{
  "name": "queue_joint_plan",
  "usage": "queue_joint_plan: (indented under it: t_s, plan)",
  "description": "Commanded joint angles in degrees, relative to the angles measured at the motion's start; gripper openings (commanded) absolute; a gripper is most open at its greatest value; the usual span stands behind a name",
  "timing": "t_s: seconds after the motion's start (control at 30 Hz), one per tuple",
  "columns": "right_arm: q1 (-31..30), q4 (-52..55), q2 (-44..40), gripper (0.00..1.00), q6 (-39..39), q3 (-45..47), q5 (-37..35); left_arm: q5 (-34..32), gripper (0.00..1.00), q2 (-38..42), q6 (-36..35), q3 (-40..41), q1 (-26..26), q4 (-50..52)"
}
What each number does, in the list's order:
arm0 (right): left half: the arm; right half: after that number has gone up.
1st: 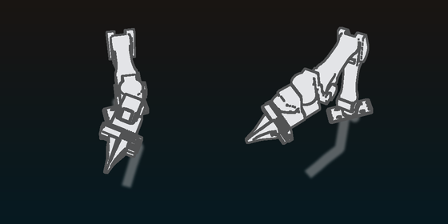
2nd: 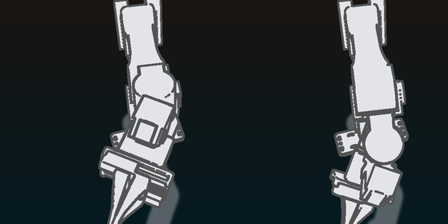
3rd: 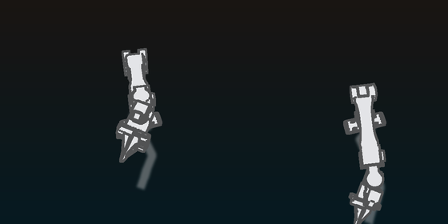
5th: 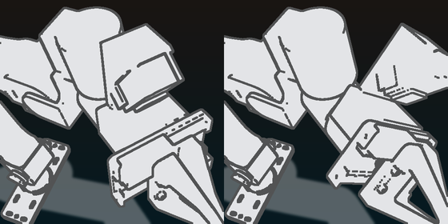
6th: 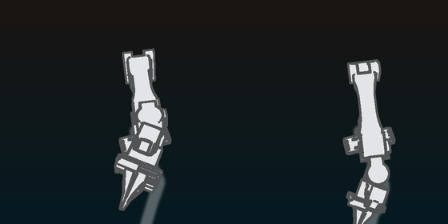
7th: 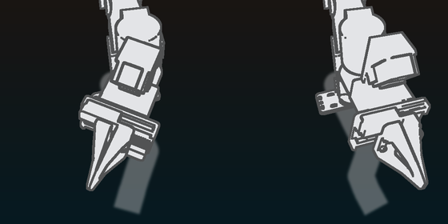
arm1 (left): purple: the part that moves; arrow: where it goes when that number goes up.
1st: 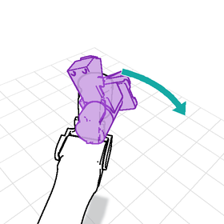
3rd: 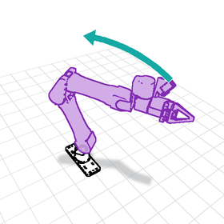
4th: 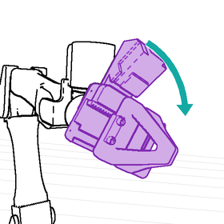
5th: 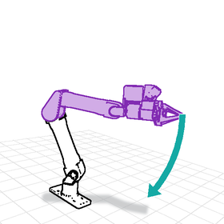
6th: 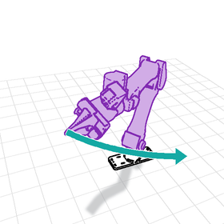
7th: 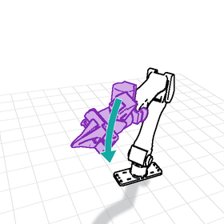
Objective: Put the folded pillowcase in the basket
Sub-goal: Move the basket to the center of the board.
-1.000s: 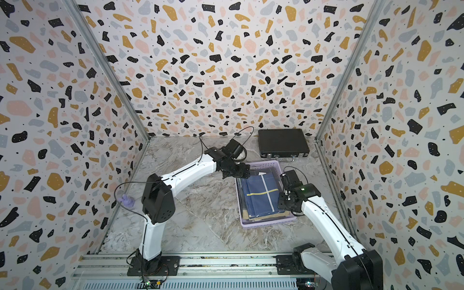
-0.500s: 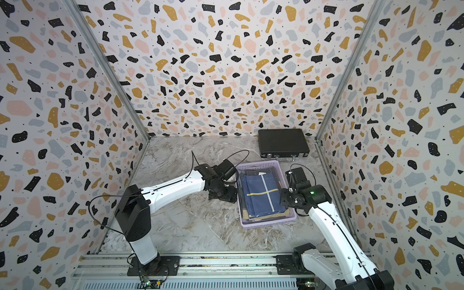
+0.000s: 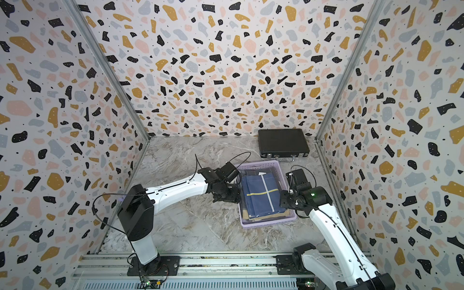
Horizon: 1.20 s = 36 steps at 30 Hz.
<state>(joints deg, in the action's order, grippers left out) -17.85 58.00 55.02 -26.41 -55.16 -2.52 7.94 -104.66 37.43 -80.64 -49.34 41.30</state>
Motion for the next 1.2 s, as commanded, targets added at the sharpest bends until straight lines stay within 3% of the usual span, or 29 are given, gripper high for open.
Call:
queue_joint_plan:
  t_s: [0.0, 0.13, 0.23, 0.37, 0.5, 0.77, 0.97, 1.17]
  plan:
    - [0.1, 2.5, -0.9, 0.54, 0.7, -3.1, 0.0, -0.8, 0.65, -1.6, 1.8, 2.2, -0.3, -1.5]
    - [0.2, 2.6, -1.8, 0.54, 0.5, -2.8, -0.2, -1.9, 0.51, -1.0, 2.9, 3.7, -0.4, -2.3]
    - [0.2, 2.0, -1.7, 0.54, 0.2, -1.9, 0.1, -2.7, 0.46, -1.1, 2.7, 4.2, -0.3, -2.9]
    - [0.2, 1.8, -1.6, 0.54, 0.3, -1.8, 0.3, -5.4, 0.17, -0.9, 1.5, 3.3, -0.1, -1.3]
    - [0.2, 1.7, -1.3, 0.53, 0.6, -2.6, 0.2, -10.1, 0.0, 1.8, -3.4, 2.1, 3.4, 6.2]
    - [0.2, -1.8, 1.5, 0.53, 0.1, -2.3, 1.5, -9.3, 0.0, 6.8, -13.2, 7.2, 17.6, 12.1]
    - [0.2, -2.4, 2.3, 0.53, 0.1, -3.1, 1.5, -8.6, 0.0, 7.8, -12.6, 11.1, 21.5, 9.6]
    - [0.2, -3.1, 2.9, 0.54, 0.0, -3.5, 1.7, -7.9, 0.0, 5.2, -15.1, 7.5, 23.0, 10.1]
